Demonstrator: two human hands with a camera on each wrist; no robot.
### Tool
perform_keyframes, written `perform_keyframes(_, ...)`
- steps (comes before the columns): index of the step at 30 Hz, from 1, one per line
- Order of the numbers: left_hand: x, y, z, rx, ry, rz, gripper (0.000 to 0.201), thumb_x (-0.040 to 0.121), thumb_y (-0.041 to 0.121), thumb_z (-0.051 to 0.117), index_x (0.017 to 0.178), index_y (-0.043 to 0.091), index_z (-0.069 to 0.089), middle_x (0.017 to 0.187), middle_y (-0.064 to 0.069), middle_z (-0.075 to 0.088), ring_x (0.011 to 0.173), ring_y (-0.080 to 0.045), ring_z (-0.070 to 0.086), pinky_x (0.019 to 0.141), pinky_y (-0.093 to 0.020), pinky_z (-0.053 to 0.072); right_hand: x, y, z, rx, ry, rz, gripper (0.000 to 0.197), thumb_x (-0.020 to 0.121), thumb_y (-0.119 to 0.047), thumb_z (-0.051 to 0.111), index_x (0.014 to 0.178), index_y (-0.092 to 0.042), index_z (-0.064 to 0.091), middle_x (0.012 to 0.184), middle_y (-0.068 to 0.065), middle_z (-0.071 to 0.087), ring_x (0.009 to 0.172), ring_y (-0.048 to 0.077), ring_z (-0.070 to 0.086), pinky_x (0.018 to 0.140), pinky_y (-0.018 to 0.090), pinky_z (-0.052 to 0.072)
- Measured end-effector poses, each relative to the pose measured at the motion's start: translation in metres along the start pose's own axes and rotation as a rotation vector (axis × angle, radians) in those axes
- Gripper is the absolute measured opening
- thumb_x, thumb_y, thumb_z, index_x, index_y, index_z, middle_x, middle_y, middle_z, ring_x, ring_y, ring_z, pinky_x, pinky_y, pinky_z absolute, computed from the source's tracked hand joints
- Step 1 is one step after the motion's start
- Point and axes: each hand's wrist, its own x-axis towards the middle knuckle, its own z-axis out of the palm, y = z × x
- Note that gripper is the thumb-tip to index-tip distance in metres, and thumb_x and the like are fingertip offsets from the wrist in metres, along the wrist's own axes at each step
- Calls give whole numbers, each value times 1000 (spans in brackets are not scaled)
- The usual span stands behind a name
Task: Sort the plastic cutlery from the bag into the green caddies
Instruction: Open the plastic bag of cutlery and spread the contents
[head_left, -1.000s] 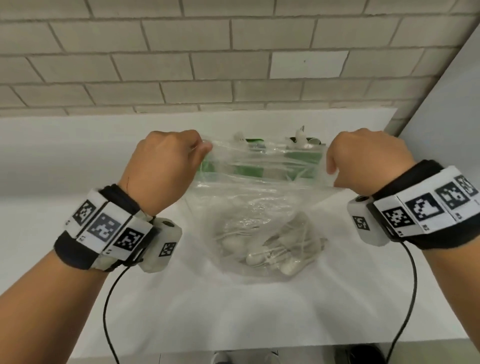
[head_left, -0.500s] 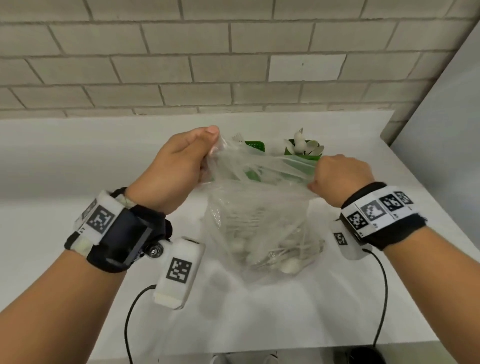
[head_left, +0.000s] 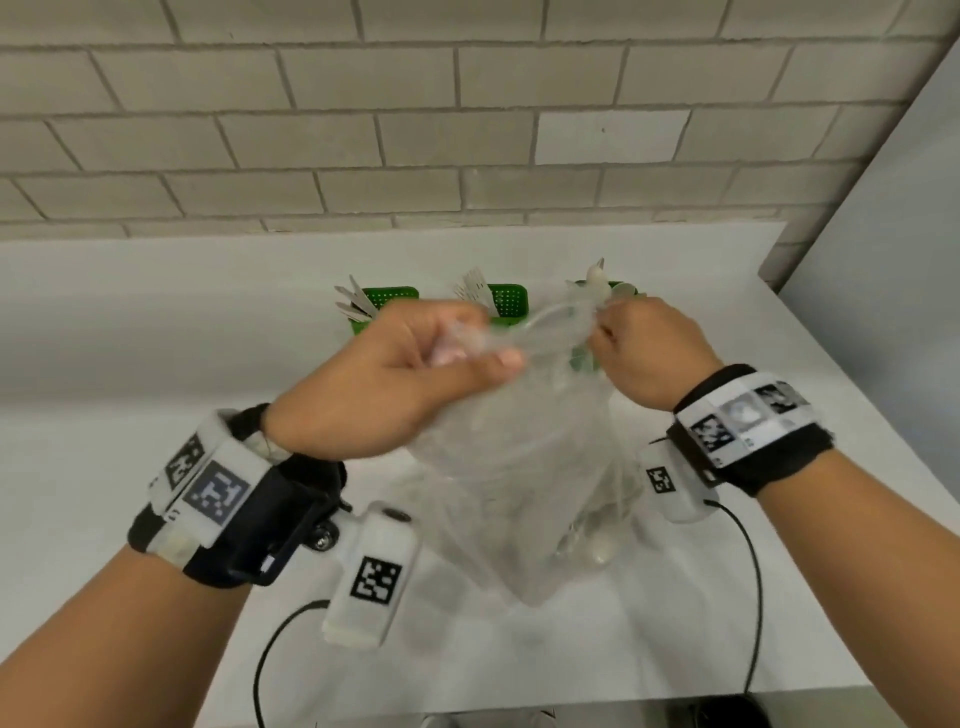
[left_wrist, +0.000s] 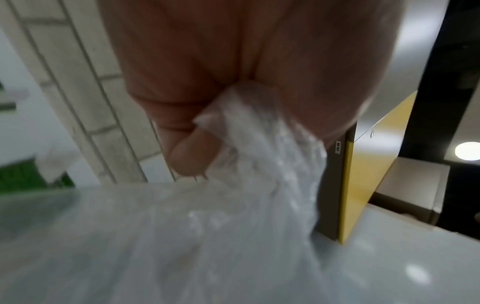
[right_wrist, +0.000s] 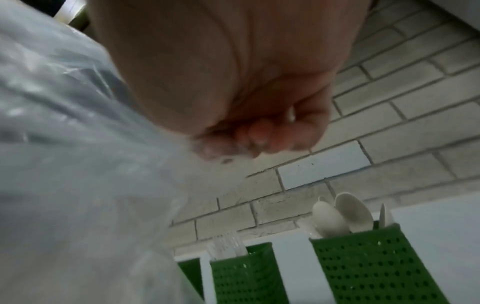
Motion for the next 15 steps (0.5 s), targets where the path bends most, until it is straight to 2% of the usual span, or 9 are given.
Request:
perform_keyframes(2, 0, -12, -20, 126, 197, -30, 38, 91, 30, 60, 58, 24, 43, 55, 5, 34, 48, -12, 31, 45, -19, 27, -5, 2, -18, 329, 41, -95, 40, 89, -6, 44, 52, -19, 38, 58, -3, 43, 52, 6, 42, 59, 15, 32)
perform_keyframes(4, 1, -27, -38, 258, 281, -85, 40, 92, 38, 57, 63, 14, 44, 56, 4, 33, 49, -10, 30, 45, -20, 27, -9, 7, -35, 905, -59, -88, 33, 79, -11, 46, 50, -26, 40, 53, -9, 47, 52, -3, 49, 66, 5, 36)
perform_keyframes(6, 5, -43, -44, 385, 201, -176, 48, 93, 45, 53, 70, 4, 45, 61, 0, 34, 52, -10, 32, 48, -22, 28, -15, 3, -44, 1762, -309, -109, 43, 80, -19, 47, 39, -23, 36, 49, -5, 52, 61, 4, 59, 80, 17, 48)
perform_keyframes(7, 7, -49, -43, 458, 147, -220, 47, 92, 47, 51, 71, 5, 45, 63, 1, 37, 54, -9, 35, 50, -22, 29, -15, -1, -45, 2004, -377, -114, 47, 82, -20, 47, 36, -21, 35, 48, -3, 51, 64, 9, 60, 84, 24, 51)
perform_keyframes(9, 8, -57, -37, 653, 129, -241, 33, 90, 44, 57, 77, 15, 47, 78, 4, 45, 67, -11, 46, 61, -24, 35, -14, -5, -35, 2108, -291, -16, 48, 84, -18, 45, 36, -18, 37, 42, -5, 46, 61, 10, 58, 95, 27, 49)
perform_keyframes(10, 6, -58, -33, 746, 205, -184, 24, 87, 37, 66, 87, 18, 51, 94, 2, 48, 85, -15, 51, 73, -27, 39, -13, -3, -32, 2151, -235, 80, 47, 85, -16, 45, 39, -19, 36, 39, -7, 42, 56, 8, 56, 97, 26, 46)
perform_keyframes(12, -1, -42, -22, 815, 377, 73, 36, 80, 29, 76, 106, 17, 55, 121, -4, 44, 115, -22, 44, 97, -36, 39, -8, 4, -26, 2151, -110, 264, 41, 85, -12, 48, 47, -20, 37, 39, -8, 35, 48, 7, 48, 91, 25, 47)
perform_keyframes(14, -6, -19, -11, 660, 214, 260, 48, 81, 39, 74, 120, 19, 55, 134, 1, 44, 125, -15, 42, 104, -33, 37, -6, 12, -23, 1984, -57, 345, 29, 80, -13, 62, 59, -16, 41, 55, 0, 37, 58, 15, 46, 89, 31, 47)
perform_keyframes(15, -7, -12, -6, 586, 44, 223, 57, 81, 48, 72, 128, 22, 52, 134, 9, 47, 125, -7, 45, 103, -27, 38, -7, 13, -24, 1851, -14, 361, 27, 73, -14, 70, 66, -15, 44, 65, 5, 39, 68, 23, 47, 88, 36, 47)
